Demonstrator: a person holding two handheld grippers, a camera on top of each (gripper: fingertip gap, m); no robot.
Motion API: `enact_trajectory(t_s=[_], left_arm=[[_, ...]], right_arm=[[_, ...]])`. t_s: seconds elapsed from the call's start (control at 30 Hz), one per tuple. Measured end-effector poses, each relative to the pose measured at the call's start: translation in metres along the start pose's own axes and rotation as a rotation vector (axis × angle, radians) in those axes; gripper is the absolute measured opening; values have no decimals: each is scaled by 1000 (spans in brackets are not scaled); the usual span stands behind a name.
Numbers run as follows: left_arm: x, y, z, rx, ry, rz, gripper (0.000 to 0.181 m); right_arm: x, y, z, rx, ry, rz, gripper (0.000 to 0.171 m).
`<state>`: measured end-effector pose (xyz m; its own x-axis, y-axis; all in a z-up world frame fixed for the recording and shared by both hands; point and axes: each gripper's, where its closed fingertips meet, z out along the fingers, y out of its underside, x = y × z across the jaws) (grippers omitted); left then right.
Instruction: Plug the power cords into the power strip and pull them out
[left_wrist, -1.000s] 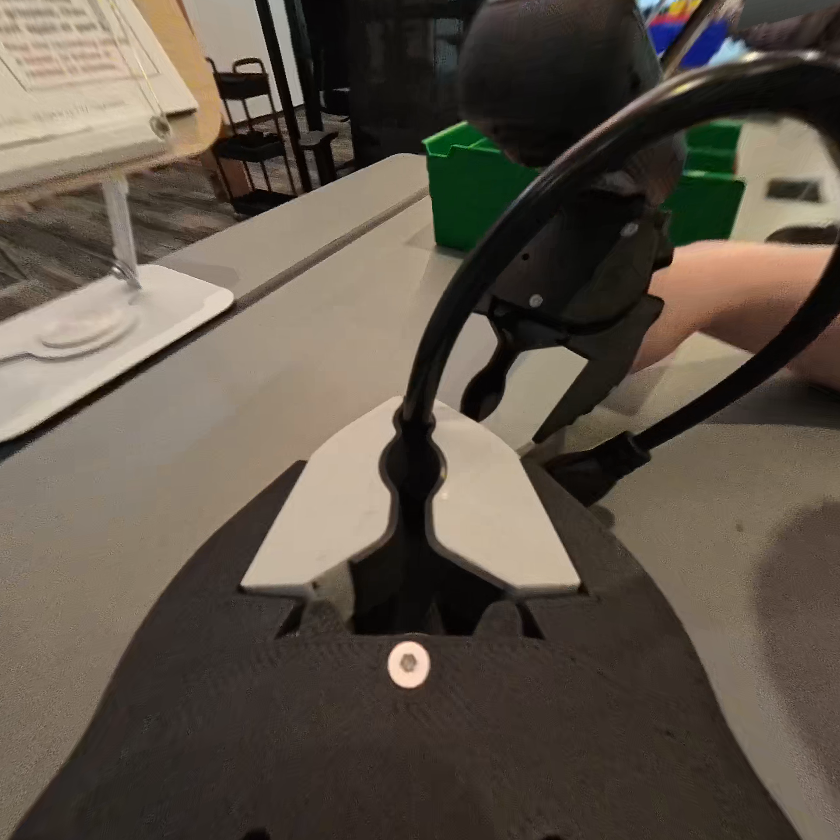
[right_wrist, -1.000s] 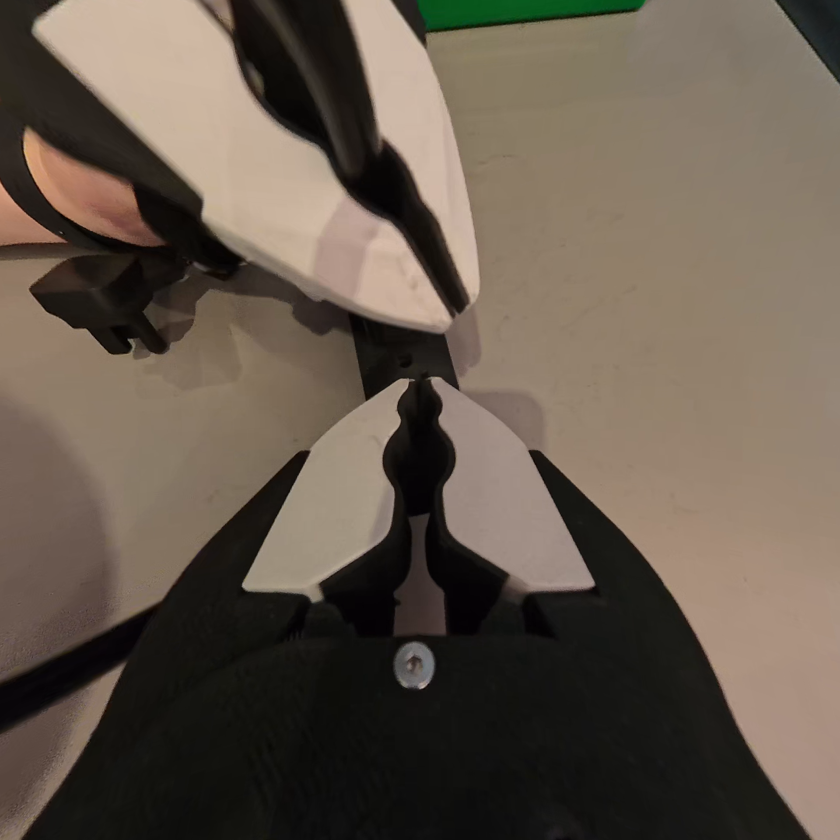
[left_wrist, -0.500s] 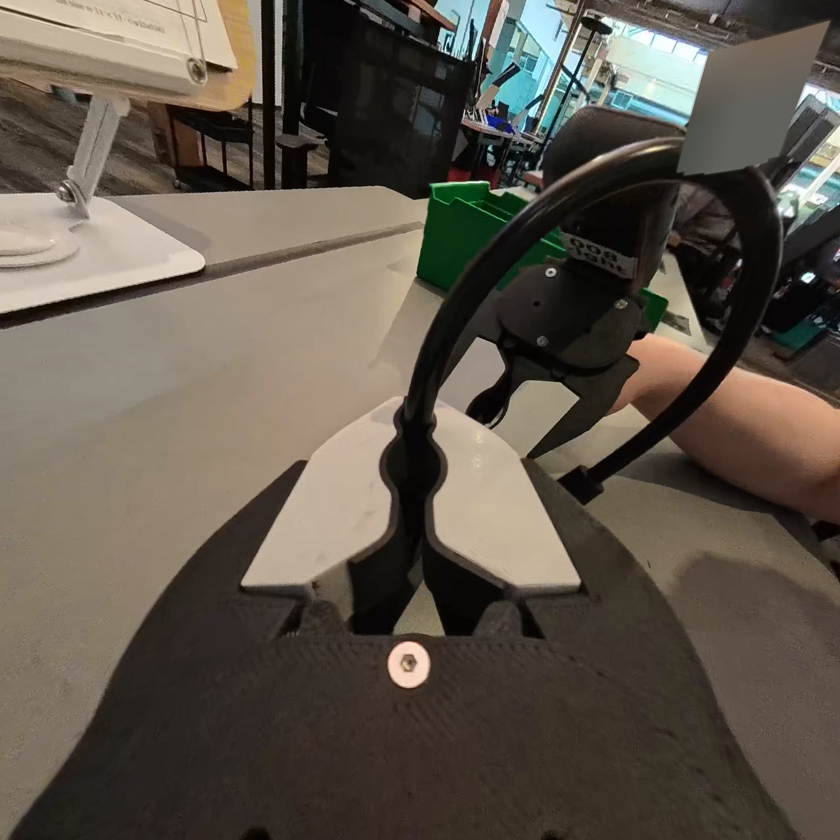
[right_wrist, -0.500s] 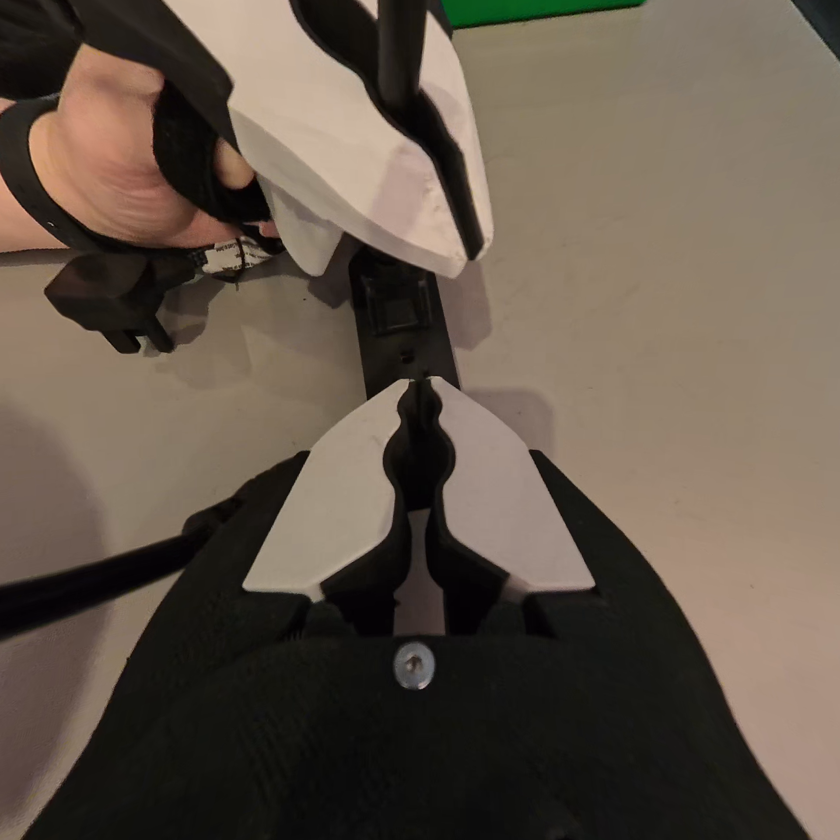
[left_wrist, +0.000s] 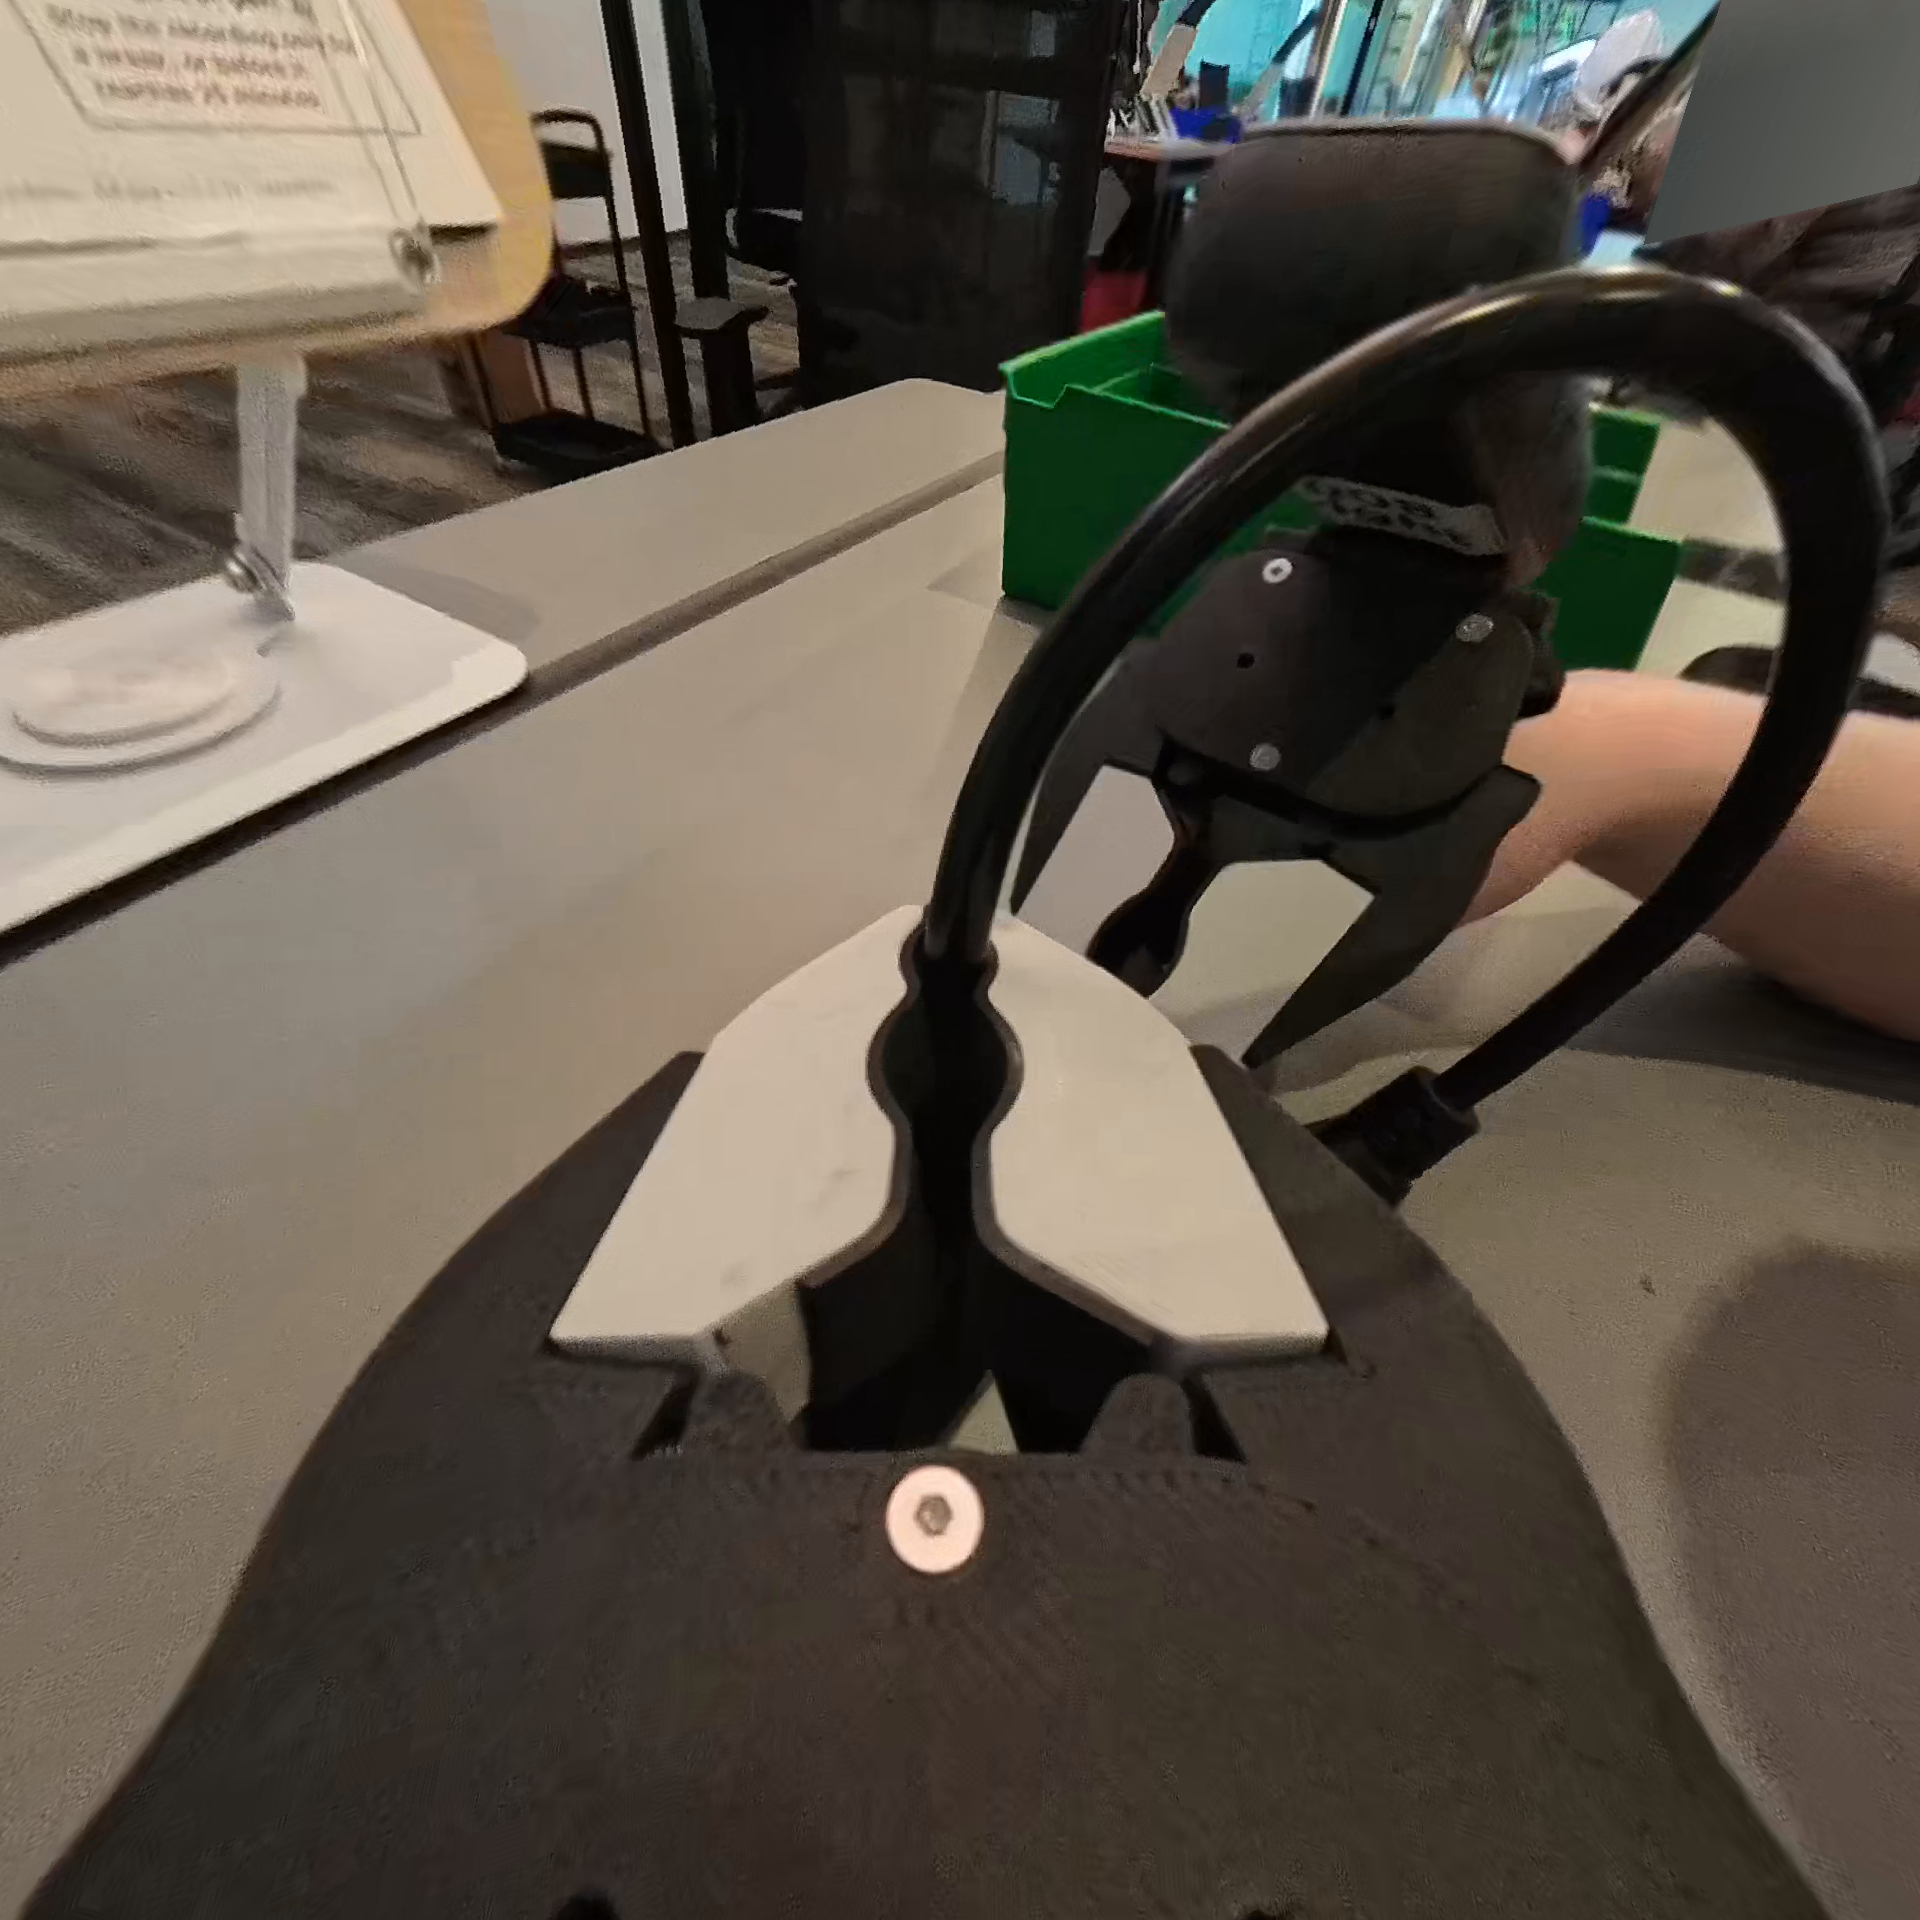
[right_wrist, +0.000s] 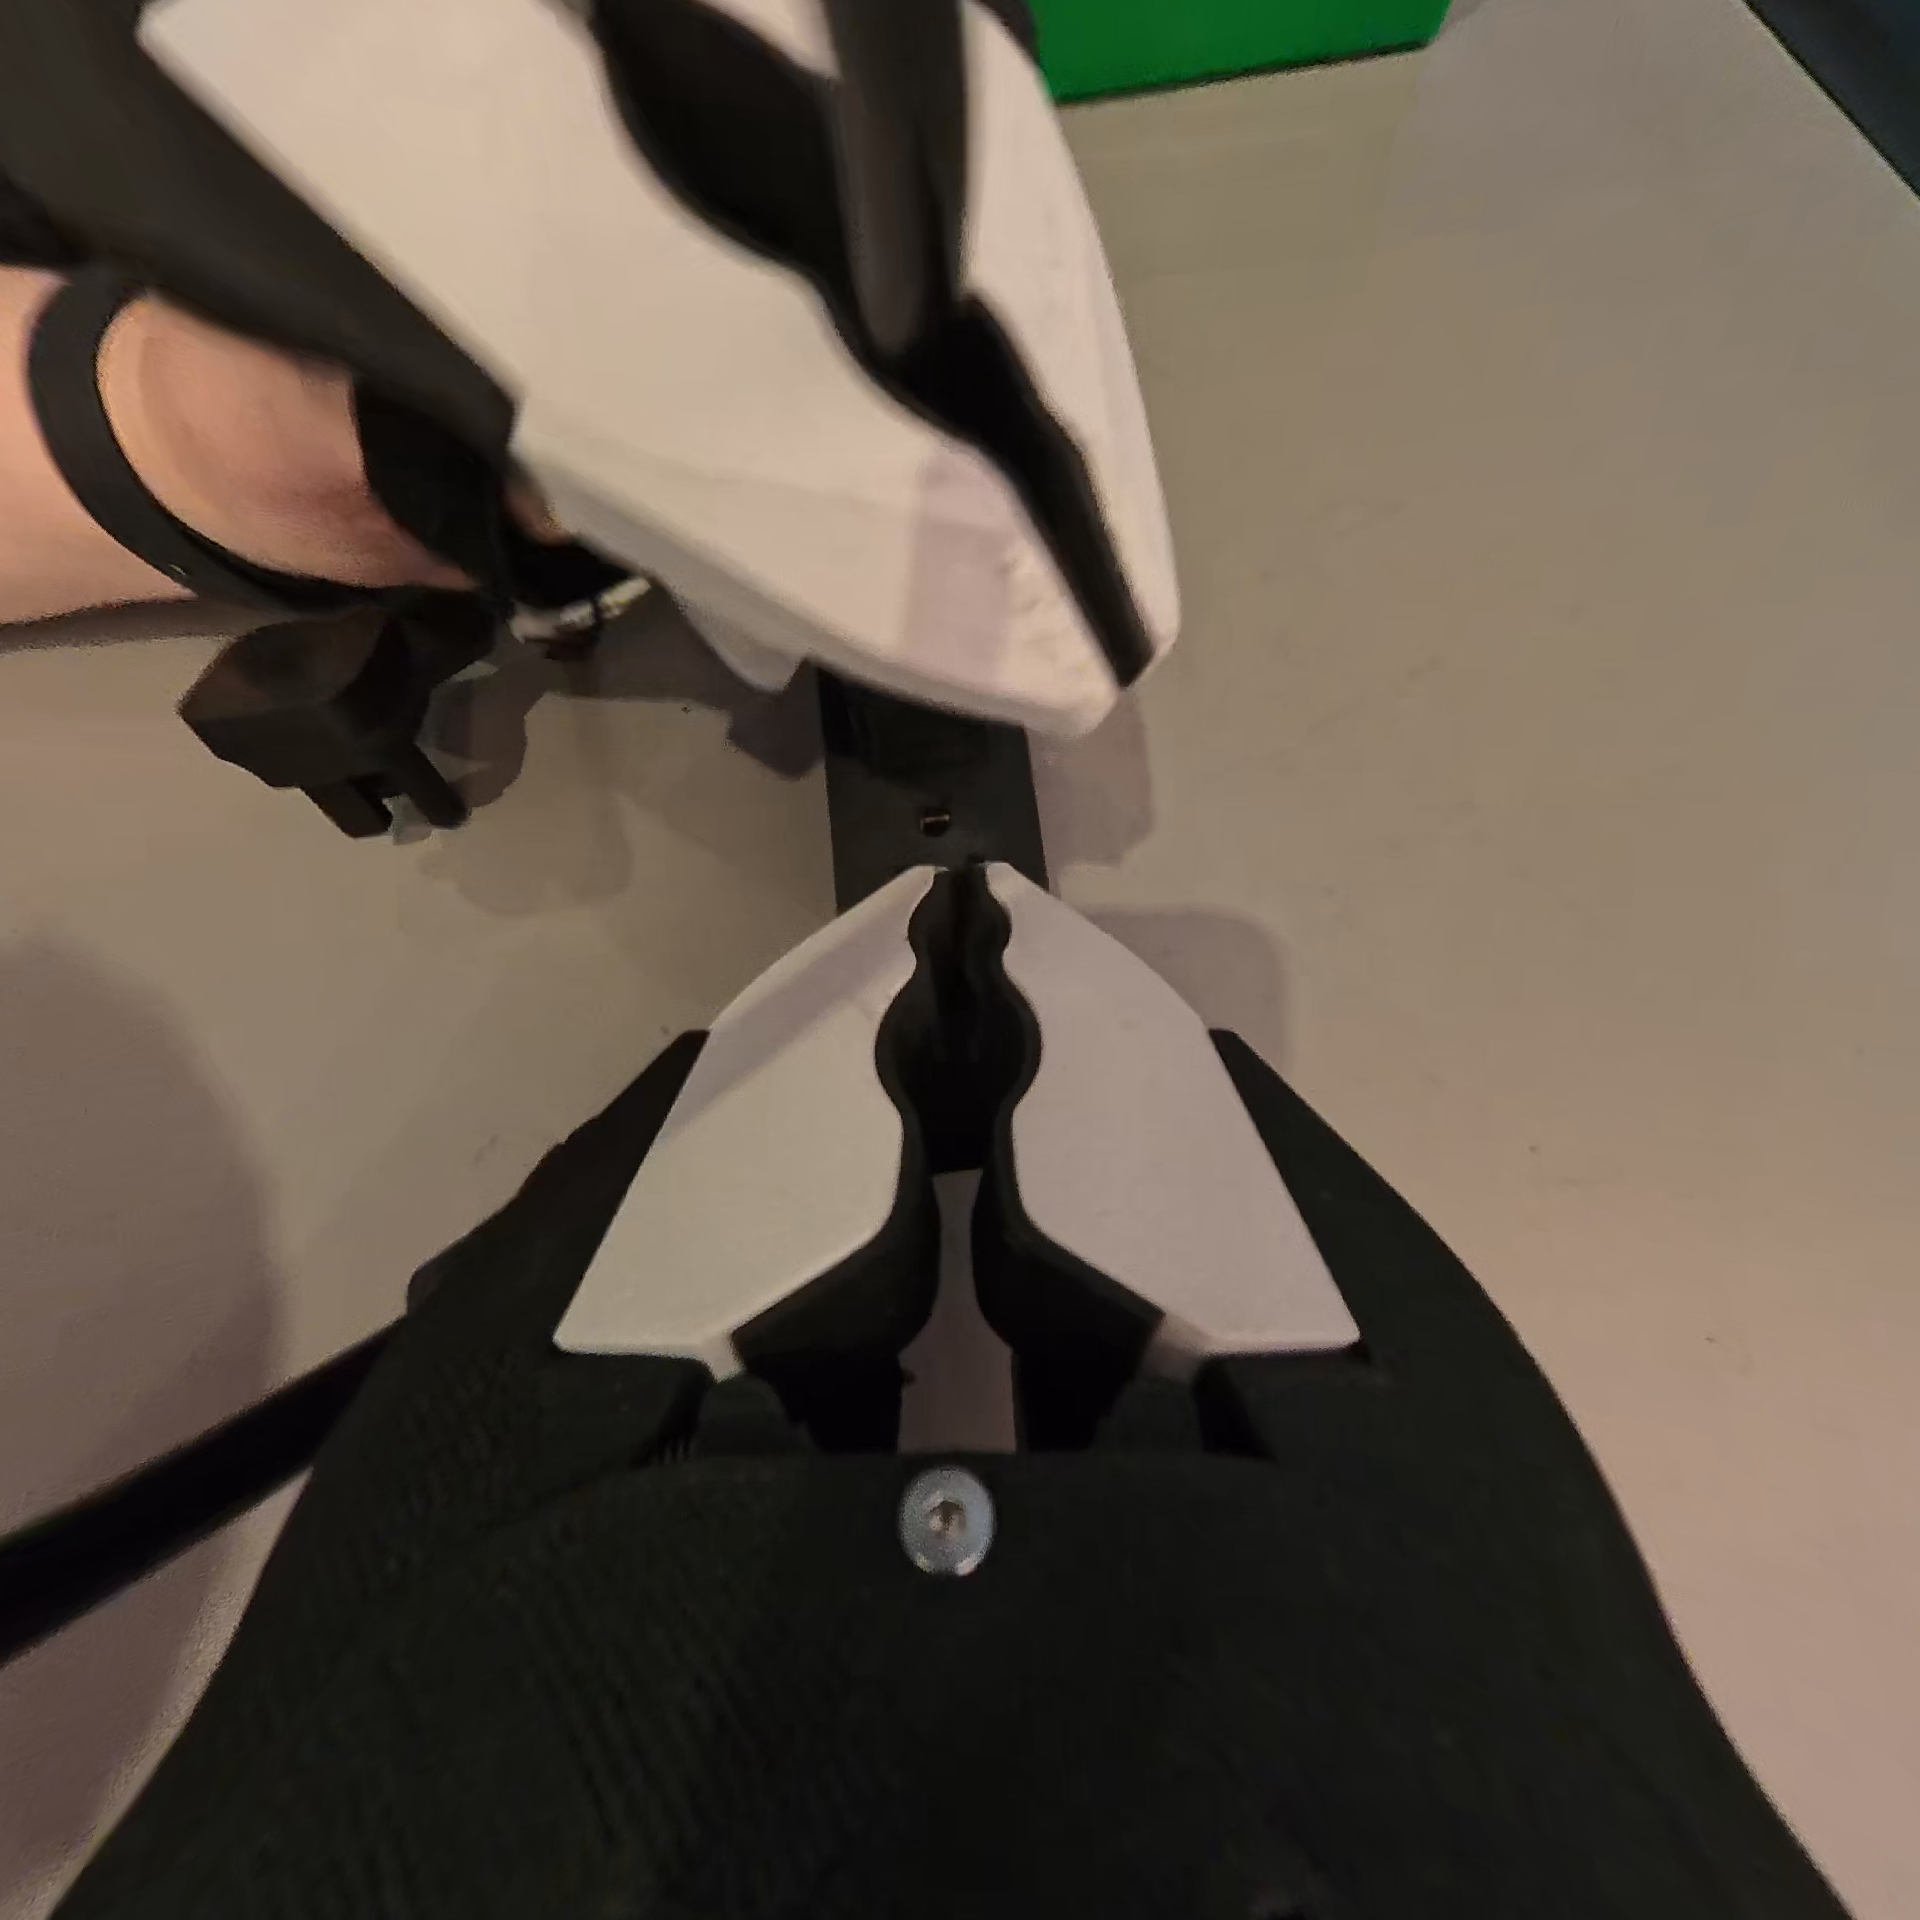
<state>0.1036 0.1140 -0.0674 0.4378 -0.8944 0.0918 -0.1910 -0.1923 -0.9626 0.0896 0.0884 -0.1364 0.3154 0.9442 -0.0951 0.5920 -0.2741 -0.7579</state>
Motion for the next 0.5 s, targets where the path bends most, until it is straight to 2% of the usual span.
enact_trajectory(t_s=[0.1,0.33,0.5], left_arm=[[-14,-2,-12,102,87,-256,0],[-26,-10,0,142,109,-315,0],[-31,-12,15,61,185,-435,0]], right_arm=[[-1,0,1,30,-33,19,11],[16,-1,-2,34,-37,71,11],[28,4,-14,54,-98,153,8]])
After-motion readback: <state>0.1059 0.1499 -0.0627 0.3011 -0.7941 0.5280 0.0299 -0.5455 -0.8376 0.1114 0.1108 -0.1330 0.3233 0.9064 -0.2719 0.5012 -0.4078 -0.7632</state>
